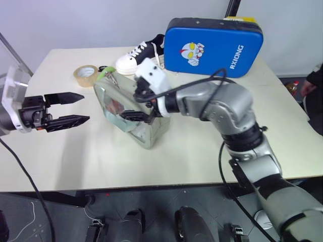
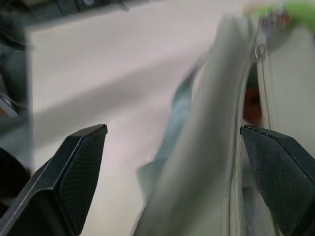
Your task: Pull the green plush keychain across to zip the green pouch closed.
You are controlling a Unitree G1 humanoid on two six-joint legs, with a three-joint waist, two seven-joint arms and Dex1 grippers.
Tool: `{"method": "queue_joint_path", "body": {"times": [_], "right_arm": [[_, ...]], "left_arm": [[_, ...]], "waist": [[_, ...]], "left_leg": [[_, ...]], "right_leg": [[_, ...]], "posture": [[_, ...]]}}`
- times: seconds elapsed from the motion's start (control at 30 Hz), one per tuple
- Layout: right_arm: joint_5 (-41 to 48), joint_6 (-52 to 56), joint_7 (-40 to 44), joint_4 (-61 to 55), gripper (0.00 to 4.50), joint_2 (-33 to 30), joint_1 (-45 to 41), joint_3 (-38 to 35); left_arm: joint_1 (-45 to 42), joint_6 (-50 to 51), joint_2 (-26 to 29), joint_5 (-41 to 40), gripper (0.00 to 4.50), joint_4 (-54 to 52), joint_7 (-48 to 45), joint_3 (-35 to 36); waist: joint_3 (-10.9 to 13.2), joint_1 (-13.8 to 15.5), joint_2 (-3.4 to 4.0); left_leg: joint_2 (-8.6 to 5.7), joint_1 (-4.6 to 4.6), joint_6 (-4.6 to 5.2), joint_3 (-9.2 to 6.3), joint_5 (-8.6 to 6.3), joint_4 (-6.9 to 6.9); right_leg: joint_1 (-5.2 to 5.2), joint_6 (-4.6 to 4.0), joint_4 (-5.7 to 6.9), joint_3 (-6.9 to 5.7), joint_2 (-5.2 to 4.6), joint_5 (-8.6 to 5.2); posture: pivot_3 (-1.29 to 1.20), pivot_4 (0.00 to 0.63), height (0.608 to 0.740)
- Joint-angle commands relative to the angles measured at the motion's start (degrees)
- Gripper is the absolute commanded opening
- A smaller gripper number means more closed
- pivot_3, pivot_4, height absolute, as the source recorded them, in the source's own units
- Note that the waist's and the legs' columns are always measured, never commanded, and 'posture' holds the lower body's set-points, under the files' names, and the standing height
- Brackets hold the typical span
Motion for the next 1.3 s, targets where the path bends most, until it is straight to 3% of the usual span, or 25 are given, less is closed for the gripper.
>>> {"method": "queue_joint_path", "body": {"times": [0.03, 0.13, 0.3, 0.47, 0.77, 1.1, 1.3], "right_arm": [[-3.7, 0.8, 0.4, 2.5, 3.97, 0.5, -2.8, 1.2], [-3.8, 2.1, 2.0, 2.1, 2.67, 0.6, -3.9, 0.5], [-3.9, 3.1, 4.9, -0.4, 0.03, -0.3, -4.8, 0.1], [-3.7, -0.1, 12.7, -3.2, 0.03, -4.5, -6.2, 1.4], [-13.0, -29.3, 35.8, -5.9, 0.03, -19.9, -3.2, 6.4], [-17.8, -50.7, 48.0, -8.0, 0.03, -22.9, 8.5, 4.4], [-20.4, -48.8, 47.7, -9.0, 0.03, -22.3, 10.6, 4.4]], "left_arm": [[-0.3, -0.8, 0.6, -0.1, 4.5, -0.9, -0.3, 0.9], [-0.1, -1.1, 0.7, 0.1, 4.5, -0.9, -0.5, 1.0], [0.2, -1.5, 0.1, 0.5, 4.5, -1.1, -0.1, 0.9], [-0.4, -2.1, -0.3, 1.0, 4.5, -0.6, 0.0, 0.5], [-0.5, -2.2, 0.0, 1.0, 4.5, 0.0, -0.3, 1.3], [2.0, -1.3, 0.7, 0.4, 4.5, -1.7, -0.3, 2.4], [2.8, -0.7, 1.2, 0.1, 4.5, -2.4, -0.6, 2.8]], "waist": [[0.0, 0.1, 0.0], [0.0, 0.0, 0.0], [0.0, 0.0, 0.0], [0.0, 0.0, 0.0], [0.0, -0.1, 0.0], [0.0, 0.1, -0.01], [0.0, 0.0, -0.01]], "left_leg": [[0.01, 0.0, 0.0, 0.0, 0.0, -0.01], [0.01, -0.01, 0.0, 0.0, 0.0, -0.01], [0.03, -0.01, 0.0, -0.01, 0.0, -0.03], [0.03, -0.01, 0.01, 0.0, 0.0, -0.04], [0.01, -0.03, 0.02, 0.13, -0.01, -0.03], [0.04, -0.03, 0.02, 0.14, -0.01, 0.03], [0.05, -0.03, 0.02, 0.1, -0.01, 0.03]], "right_leg": [[-0.01, 0.0, 0.01, 0.0, 0.01, 0.0], [-0.02, 0.0, 0.01, -0.01, 0.0, 0.0], [-0.04, 0.0, 0.02, -0.01, 0.02, 0.0], [-0.06, 0.0, 0.02, -0.01, 0.01, 0.0], [-0.05, 0.01, 0.0, -0.03, 0.04, 0.0], [-0.03, 0.01, 0.01, -0.02, 0.02, 0.0], [-0.01, 0.01, 0.01, -0.03, 0.03, 0.0]], "posture": [[0.0, 0.15, 0.739], [0.0, 0.15, 0.739], [0.0, 0.15, 0.739], [0.0, 0.15, 0.739], [0.0, 0.15, 0.739], [0.0, 0.15, 0.739], [0.0, 0.15, 0.739]]}}
